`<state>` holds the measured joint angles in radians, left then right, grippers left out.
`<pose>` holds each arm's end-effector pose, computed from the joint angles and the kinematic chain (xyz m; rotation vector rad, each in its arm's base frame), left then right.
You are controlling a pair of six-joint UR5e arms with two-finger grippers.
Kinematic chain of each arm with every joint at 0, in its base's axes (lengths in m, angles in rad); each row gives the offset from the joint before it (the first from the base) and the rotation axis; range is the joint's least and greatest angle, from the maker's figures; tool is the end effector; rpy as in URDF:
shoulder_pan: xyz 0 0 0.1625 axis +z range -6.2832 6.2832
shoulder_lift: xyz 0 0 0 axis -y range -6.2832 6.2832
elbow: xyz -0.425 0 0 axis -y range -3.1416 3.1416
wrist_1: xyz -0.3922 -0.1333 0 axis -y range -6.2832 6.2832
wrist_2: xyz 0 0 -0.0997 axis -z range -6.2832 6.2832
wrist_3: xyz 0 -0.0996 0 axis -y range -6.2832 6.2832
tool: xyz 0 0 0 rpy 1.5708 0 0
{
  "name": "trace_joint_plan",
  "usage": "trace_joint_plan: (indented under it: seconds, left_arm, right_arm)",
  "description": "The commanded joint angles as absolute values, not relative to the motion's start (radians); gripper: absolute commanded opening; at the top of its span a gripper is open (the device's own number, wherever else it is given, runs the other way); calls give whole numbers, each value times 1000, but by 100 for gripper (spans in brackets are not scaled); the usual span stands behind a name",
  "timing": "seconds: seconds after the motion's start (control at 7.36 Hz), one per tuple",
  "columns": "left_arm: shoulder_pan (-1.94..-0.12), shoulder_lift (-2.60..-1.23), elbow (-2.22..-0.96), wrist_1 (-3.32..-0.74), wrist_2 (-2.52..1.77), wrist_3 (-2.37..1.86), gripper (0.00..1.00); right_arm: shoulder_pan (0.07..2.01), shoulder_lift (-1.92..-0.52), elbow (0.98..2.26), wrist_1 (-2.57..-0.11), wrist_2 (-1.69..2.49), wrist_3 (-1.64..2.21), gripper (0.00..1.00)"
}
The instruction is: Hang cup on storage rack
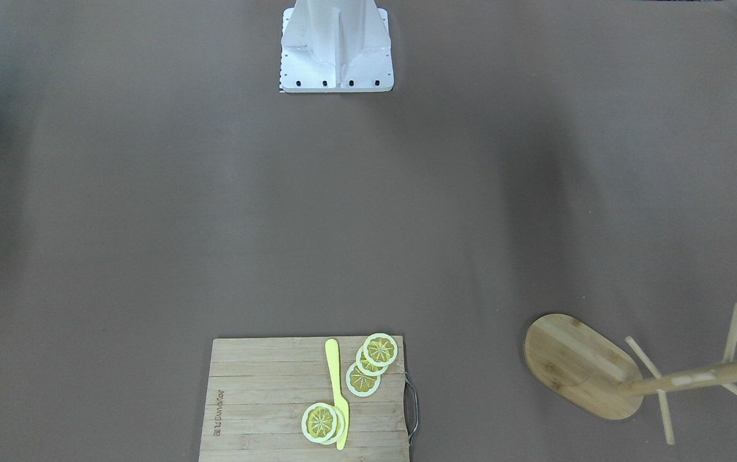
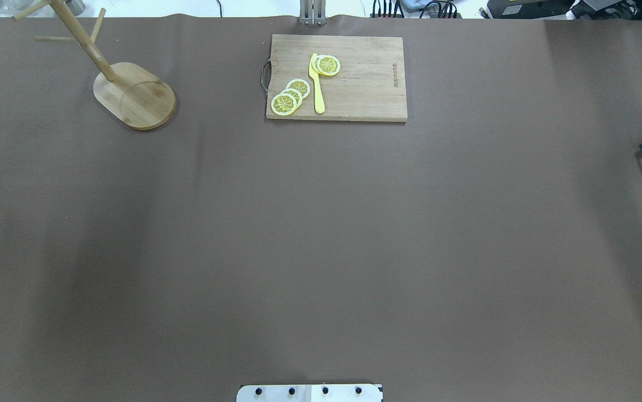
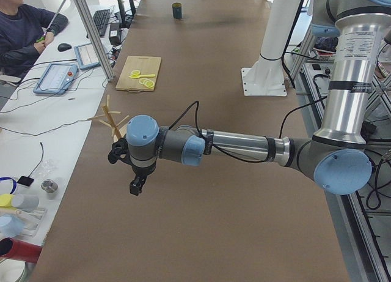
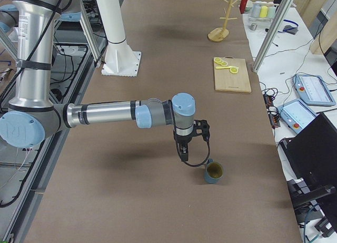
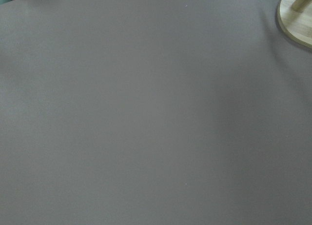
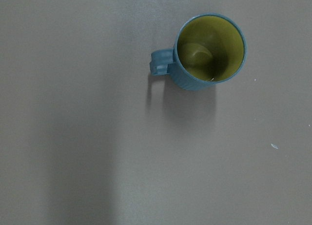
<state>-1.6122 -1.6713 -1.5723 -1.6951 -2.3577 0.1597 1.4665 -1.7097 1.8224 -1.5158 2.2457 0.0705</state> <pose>-0.0853 -0.5427 0.5916 0.2925 0.7591 0.2007 0.0247 -0.4471 0.5993 0.1019 -0.6849 -0.0890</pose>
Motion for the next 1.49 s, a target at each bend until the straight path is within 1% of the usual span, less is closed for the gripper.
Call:
trace_joint_plan:
  seconds: [0.0, 0.27, 0.54, 0.95, 1.09, 1.22, 1.36]
  left_arm:
    - [-1612, -1674, -1574, -1695, -2353, 161, 99]
    - [-1611, -1696, -1574, -1697, -2339, 164, 99]
    - [-1598, -1729, -1585, -1698, -2208, 172, 99]
    - [-1595, -1738, -1569, -1698, -2214, 161, 99]
    - [-1595, -1749, -1581, -1700, -2217, 163, 99]
    - [-1595, -1747, -1586, -1703, -2264, 170, 99]
    - [-1595, -1743, -1588, -1718, -2299, 169, 99]
  right_arm:
    - [1466, -1709, 1822, -1516, 2246, 71, 100]
    - [1466, -1709, 1824, -1516, 2246, 71, 100]
    - [1466, -1695, 1830, -1508, 2237, 68, 100]
    - [1466, -1690, 1822, -1430, 2237, 72, 100]
    - [1466, -1697, 1818, -1398, 2246, 74, 100]
    - [1466, -1695, 1800, -1361, 2247, 75, 100]
    - [1466, -1665, 1761, -1356, 2244, 96, 100]
